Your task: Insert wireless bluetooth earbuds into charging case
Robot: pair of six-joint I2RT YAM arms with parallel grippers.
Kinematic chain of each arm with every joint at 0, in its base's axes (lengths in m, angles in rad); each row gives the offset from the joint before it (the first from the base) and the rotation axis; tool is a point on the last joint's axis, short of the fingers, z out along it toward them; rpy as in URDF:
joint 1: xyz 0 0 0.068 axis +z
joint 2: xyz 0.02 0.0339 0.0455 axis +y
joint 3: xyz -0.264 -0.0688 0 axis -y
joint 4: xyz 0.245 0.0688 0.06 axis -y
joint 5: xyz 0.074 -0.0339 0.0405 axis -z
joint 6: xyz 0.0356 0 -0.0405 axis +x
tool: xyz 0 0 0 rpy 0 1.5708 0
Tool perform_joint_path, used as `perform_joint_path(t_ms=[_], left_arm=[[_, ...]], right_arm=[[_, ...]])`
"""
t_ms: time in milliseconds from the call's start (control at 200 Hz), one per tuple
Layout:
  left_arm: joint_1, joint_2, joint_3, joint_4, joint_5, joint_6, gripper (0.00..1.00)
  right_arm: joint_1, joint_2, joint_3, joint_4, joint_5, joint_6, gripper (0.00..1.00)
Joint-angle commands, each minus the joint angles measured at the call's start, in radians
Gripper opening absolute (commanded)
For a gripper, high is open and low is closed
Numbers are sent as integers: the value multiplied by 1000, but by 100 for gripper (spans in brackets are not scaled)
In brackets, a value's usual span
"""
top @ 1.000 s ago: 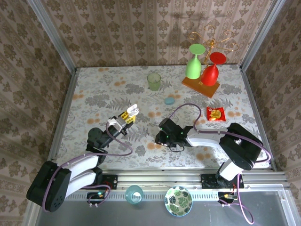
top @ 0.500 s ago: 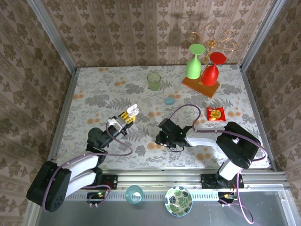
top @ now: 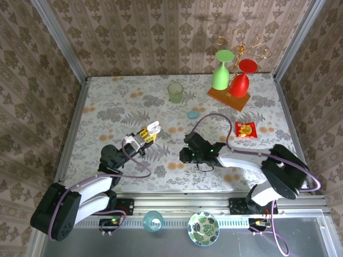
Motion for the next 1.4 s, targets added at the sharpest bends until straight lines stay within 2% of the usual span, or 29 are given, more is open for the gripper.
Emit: perform_joint_path(t_ms=[0, 280, 350, 595, 850, 1395], left_arm=[[-17, 12, 18, -10, 62, 1, 0], [-31, 66, 36, 1, 129, -56, 0], [-33, 76, 43, -4, 188, -76, 0], [-45, 108, 53, -15, 266, -116, 0], [-50, 97, 53, -33, 277, -129, 0], [-51, 50, 59, -79, 251, -140, 0]], right_arm=[[14, -118, 27, -60, 136, -234, 19], [109, -262, 73, 34, 279, -583, 19], [138, -269, 87, 67, 304, -654, 19], [195, -227, 162, 156, 322, -803, 19], [210, -177, 208, 180, 299, -857, 20], [230, -126, 206, 170, 260, -863, 20]])
